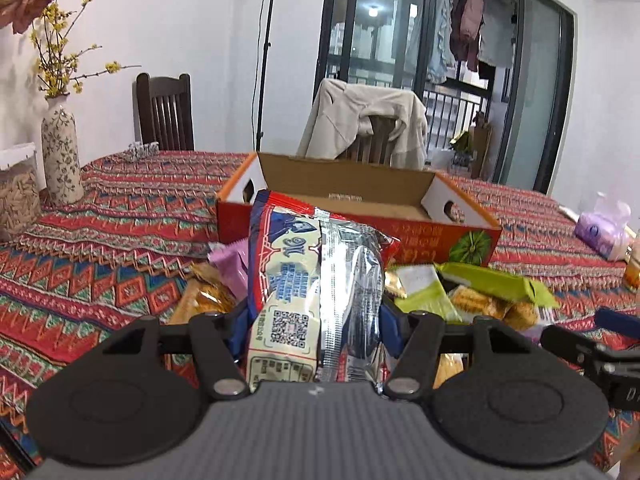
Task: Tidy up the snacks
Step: 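Grasp the blue-and-white biscuit pack with the left gripper while the right grasps a lime-green bar, then carry both snacks into the box and open both grippers to drop them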
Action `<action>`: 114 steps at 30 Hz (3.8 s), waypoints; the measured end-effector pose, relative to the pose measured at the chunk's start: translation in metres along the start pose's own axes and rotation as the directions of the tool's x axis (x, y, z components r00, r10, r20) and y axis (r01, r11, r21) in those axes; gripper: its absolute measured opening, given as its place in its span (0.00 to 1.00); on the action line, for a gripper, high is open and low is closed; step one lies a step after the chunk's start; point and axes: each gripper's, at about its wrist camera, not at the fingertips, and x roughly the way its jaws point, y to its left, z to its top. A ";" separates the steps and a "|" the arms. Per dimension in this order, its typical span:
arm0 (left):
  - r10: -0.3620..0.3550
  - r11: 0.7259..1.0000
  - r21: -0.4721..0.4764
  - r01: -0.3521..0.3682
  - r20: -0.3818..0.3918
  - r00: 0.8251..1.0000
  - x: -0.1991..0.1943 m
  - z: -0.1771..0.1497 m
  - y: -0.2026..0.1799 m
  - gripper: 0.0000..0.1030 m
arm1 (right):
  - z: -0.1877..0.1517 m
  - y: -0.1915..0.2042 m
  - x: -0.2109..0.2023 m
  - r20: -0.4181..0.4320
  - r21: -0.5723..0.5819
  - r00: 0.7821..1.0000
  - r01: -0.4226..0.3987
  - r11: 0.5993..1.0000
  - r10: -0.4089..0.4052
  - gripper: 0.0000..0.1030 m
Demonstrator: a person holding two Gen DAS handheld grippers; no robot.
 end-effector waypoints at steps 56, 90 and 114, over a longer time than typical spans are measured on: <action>-0.044 0.994 -0.099 0.050 0.063 0.997 0.098 0.126 0.008 0.60 | 0.155 -0.001 0.155 0.008 0.142 1.000 -0.024 0.990 0.023 0.33; 0.049 0.988 -0.147 -0.052 -0.022 0.999 0.185 0.118 0.015 0.87 | 0.122 -0.012 0.224 -0.076 0.106 0.995 0.078 0.991 -0.070 0.68; 0.062 0.987 -0.155 -0.040 0.143 0.988 0.086 0.137 0.013 1.00 | 0.142 0.005 0.145 0.047 0.067 0.999 0.021 0.998 -0.024 1.00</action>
